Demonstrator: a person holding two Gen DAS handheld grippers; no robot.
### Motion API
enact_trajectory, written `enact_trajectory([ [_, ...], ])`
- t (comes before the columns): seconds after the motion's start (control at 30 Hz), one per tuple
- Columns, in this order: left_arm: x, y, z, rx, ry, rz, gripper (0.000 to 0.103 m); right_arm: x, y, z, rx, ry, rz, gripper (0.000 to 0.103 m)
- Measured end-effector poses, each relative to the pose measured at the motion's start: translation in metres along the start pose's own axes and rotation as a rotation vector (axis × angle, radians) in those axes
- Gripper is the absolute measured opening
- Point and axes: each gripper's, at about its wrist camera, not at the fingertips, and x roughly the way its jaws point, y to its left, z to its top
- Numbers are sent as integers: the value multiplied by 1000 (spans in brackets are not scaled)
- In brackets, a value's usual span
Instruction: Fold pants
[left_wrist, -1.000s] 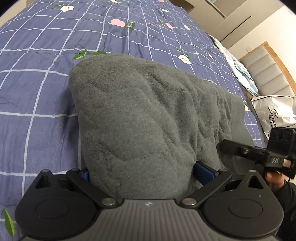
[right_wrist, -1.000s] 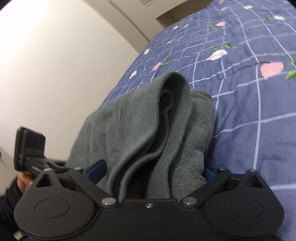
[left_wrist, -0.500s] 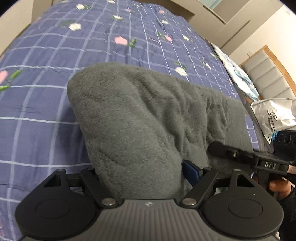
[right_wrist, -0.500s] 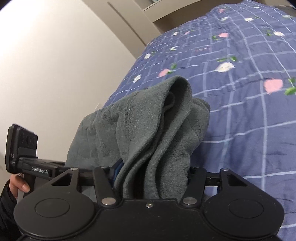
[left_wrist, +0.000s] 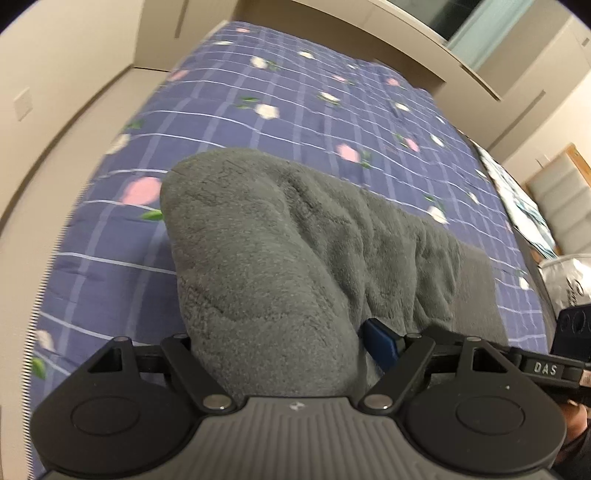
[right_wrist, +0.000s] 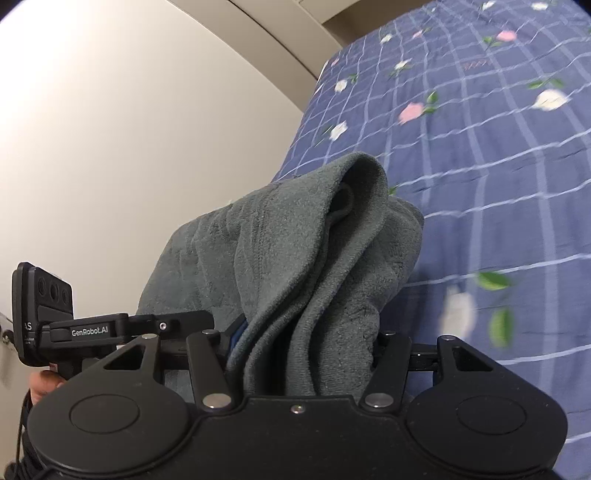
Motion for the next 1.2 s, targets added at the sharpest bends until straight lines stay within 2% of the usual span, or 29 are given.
enact_trajectory([
  [0.27,19,50,0,-75,17,-3,82,46,12,0,4,51,-22,58],
  [0.43,31,58,-8,-72,8,-10,87,51,8,-6,-19,53,-46,61],
  [0.8,35,64,-14,-92,37,13,100,50,10,-20,-99,23,-132,83],
  [0.9,30,65,-16,-91,30,33,102,47,12,-23,-124,2,-168,89],
  [1.07,11,61,-27,-77,-34,86,102,38,22,-33,-186,-70,-233,101],
  [1.2,-8,55,-44,-49,-93,127,102,26,37,-50,-239,-157,-278,102],
])
